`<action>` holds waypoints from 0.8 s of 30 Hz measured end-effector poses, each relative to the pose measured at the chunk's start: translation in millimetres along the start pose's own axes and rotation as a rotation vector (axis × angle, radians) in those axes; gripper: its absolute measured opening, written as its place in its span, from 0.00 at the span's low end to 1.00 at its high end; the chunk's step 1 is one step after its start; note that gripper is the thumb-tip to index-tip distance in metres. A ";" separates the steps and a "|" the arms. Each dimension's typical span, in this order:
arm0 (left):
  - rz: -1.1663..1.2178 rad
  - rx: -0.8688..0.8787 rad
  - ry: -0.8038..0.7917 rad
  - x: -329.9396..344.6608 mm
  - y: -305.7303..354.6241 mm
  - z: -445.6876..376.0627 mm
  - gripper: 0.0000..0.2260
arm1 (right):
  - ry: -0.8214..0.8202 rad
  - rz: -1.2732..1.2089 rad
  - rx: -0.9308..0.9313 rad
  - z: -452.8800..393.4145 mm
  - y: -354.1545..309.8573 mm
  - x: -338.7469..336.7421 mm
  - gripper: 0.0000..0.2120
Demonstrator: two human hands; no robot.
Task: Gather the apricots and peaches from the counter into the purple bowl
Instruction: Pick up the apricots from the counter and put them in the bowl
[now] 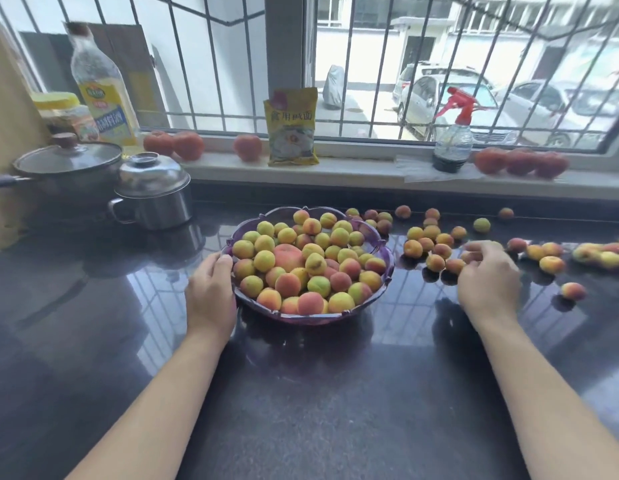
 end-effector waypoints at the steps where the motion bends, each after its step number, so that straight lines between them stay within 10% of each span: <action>1: 0.000 -0.010 0.002 -0.5 -0.7 0.1 0.18 | 0.004 0.035 0.018 4.1 7.5 -1.3 0.13; 24: 0.068 -0.065 -0.017 -2.5 -12.9 -6.4 0.14 | -0.446 0.304 -0.279 17.7 -22.4 55.3 0.16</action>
Point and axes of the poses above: each hand's wrist, its own z-axis away from the middle knuckle, its own x-axis out of the palm, y = z × x, the point moved 8 cm from there along -z, towards the middle knuckle, and after that the axes turned 10 degrees about -x, right-handed, at the moved point
